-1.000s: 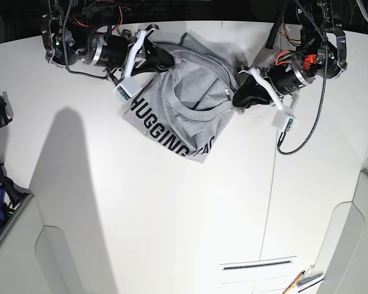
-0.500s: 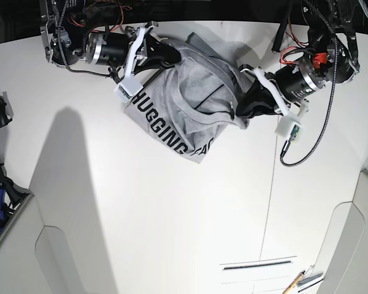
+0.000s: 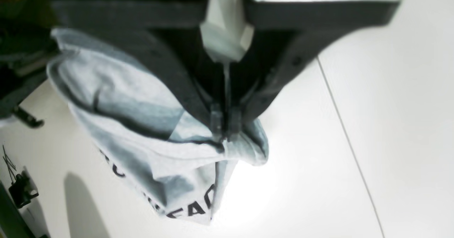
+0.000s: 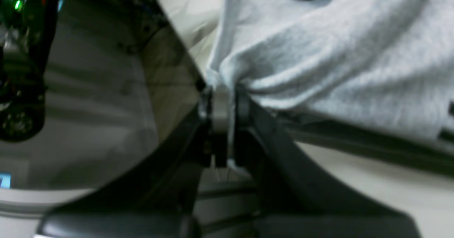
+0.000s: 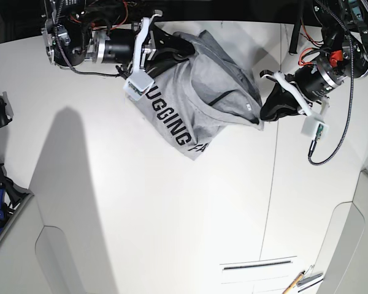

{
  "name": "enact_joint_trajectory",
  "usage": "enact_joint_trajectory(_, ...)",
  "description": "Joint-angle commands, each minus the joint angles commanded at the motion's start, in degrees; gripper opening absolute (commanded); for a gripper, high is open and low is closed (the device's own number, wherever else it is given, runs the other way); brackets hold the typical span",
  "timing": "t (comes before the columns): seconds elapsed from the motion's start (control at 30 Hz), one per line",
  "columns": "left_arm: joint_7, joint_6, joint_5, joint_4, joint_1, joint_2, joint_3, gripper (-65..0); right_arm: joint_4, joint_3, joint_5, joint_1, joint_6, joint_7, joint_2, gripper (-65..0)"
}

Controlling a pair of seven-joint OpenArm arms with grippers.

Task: Fold the T-shirt properly
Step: 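Lift the bundle with both grippers and flip it over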

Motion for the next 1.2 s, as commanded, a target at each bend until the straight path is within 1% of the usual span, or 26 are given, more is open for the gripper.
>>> enact_joint_trajectory(0.17,0.00,0.00,-0.02,0.20,0.00,0.00,-0.02,-65.0,0.00,-6.36,-0.44,0.00,0.00,-0.02,0.00,-65.0)
enact_joint_trajectory(0.23,0.04,0.00,-0.02,0.22,0.02,0.00,-0.44,-65.0,0.00,-7.85,-0.92,0.00,0.02,0.02,-0.02,-65.0)
enact_joint_trajectory(0.3,0.24,0.00,0.20,0.22,0.02,0.00,-1.53,-65.0,0.00,-8.98,-2.56,0.00,0.00,0.50,-0.02,-65.0)
enact_joint_trajectory(0.37,0.22,0.00,1.64,0.20,-0.02,0.00,-3.13,-65.0,0.00,-9.53,-3.89,0.02,-0.22,1.64,0.00,-65.0)
enact_joint_trajectory(0.4,0.17,0.00,2.60,0.20,-0.02,0.00,-4.37,-61.2,0.00,-9.57,-3.89,0.13,-0.24,1.97,0.00,-63.9)
enact_joint_trajectory(0.43,-0.07,0.00,3.76,0.20,-0.02,-0.02,-5.77,-53.3,0.00,-9.55,-3.89,0.17,-0.24,1.97,0.00,-55.0)
enact_joint_trajectory(0.47,-0.24,0.00,4.72,0.20,-0.02,-0.02,-7.39,-48.4,0.00,-9.55,-3.87,0.15,-0.37,1.97,0.00,-46.9)
enact_joint_trajectory(0.5,-0.24,0.00,4.79,0.20,0.00,-0.02,-9.03,-46.9,0.00,-9.55,-3.87,0.13,-0.37,1.95,0.00,-41.9)
enact_joint_trajectory(0.53,-0.22,0.00,4.68,0.20,0.00,-0.02,-10.49,-46.9,0.00,-9.55,-3.85,0.15,-0.37,1.97,0.00,-40.3)
enact_joint_trajectory(0.6,-0.17,0.00,3.41,0.20,0.04,-0.02,-12.37,-46.9,0.00,-9.55,-3.85,0.15,-0.37,2.43,0.00,-40.4)
enact_joint_trajectory(0.67,0.37,0.00,1.01,0.20,0.02,-0.02,-12.74,-46.9,0.52,-9.55,-3.82,0.17,-0.35,2.60,-0.02,-40.4)
enact_joint_trajectory(0.77,2.16,0.00,-4.13,0.20,0.02,0.00,-12.74,-46.9,4.85,-9.35,-4.59,0.17,-0.35,2.60,-0.02,-40.4)
enact_joint_trajectory(0.87,5.70,0.00,-13.57,0.22,0.04,0.04,-12.74,-46.9,11.58,-7.91,-8.04,1.46,-0.59,3.26,0.00,-40.4)
enact_joint_trajectory(0.9,7.45,0.00,-17.25,0.22,0.04,0.07,-12.74,-46.9,13.07,-7.04,-10.19,2.56,-1.05,4.35,0.00,-40.4)
enact_joint_trajectory(0.97,11.32,0.00,-23.23,0.22,0.07,0.04,-12.55,-46.9,13.64,-4.55,-16.26,4.70,-1.84,7.98,0.00,-41.2)
enact_joint_trajectory(1.0,12.61,0.00,-25.27,0.22,0.09,0.07,-12.52,-47.0,13.55,-3.06,-19.39,5.70,-2.91,9.53,-0.04,-44.4)
enact_joint_trajectory(1.03,12.87,0.00,-25.77,0.22,0.07,0.04,-12.52,-47.2,13.35,-1.44,-21.55,6.80,-3.98,10.43,-0.35,-50.8)
enact_joint_trajectory(1.07,12.81,0.00,-25.51,0.22,0.04,0.04,-12.52,-47.2,12.94,0.13,-22.71,7.87,-4.52,10.56,-0.81,-59.5)
enact_joint_trajectory(1.1,12.76,0.00,-25.29,0.20,0.02,0.07,-12.52,-47.2,12.07,1.42,-22.91,8.68,-4.50,10.78,-0.81,-65.0)
enact_joint_trajectory(1.2,12.31,0.00,-24.15,0.20,0.02,0.04,-11.30,-47.2,6.88,2.62,-22.88,9.88,-4.44,13.42,-0.81,-65.0)
